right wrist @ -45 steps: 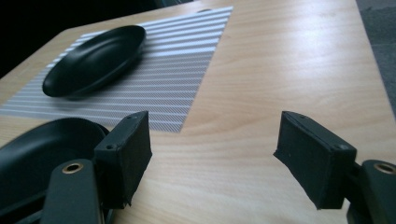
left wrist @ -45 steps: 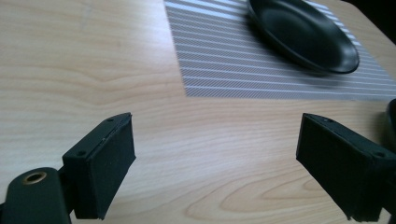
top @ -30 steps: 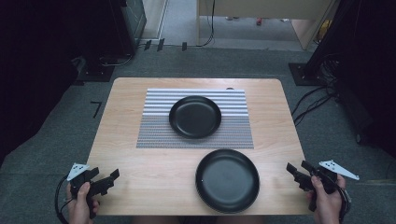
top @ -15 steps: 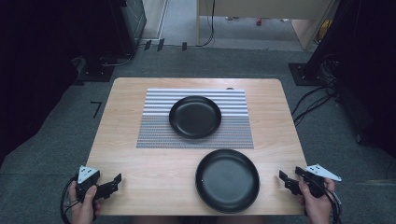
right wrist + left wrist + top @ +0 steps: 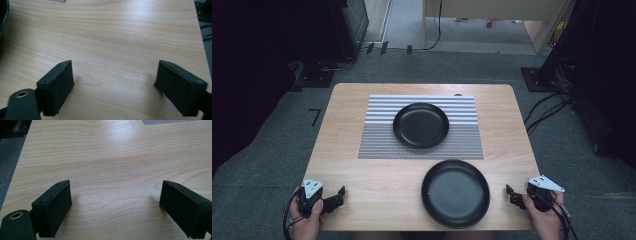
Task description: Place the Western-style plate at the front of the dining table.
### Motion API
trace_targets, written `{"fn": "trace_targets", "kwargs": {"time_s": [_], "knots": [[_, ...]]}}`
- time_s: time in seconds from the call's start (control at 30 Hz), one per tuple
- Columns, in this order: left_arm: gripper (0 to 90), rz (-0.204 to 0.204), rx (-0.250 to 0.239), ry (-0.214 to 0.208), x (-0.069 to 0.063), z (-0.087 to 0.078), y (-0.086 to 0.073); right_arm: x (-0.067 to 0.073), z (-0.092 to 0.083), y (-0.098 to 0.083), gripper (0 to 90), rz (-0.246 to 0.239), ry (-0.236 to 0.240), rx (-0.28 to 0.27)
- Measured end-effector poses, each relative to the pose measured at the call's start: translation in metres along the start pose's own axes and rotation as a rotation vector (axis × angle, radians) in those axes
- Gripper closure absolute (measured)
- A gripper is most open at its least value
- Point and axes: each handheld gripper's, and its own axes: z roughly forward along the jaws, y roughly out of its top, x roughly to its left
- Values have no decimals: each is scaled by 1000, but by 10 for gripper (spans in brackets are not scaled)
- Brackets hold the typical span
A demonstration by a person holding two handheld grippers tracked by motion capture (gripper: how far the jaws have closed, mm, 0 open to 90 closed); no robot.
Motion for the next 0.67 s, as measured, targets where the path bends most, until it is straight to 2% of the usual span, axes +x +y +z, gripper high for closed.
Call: {"fn": "trace_targets", "kwargs": {"time_s": [0.2, 0.67], "knots": [[102, 4, -2, -5, 1, 0, 0, 1, 2, 1, 94, -3, 3, 8], [102, 8, -2, -10, 1, 0, -1, 1, 2, 1, 90, -4, 4, 9]]}}
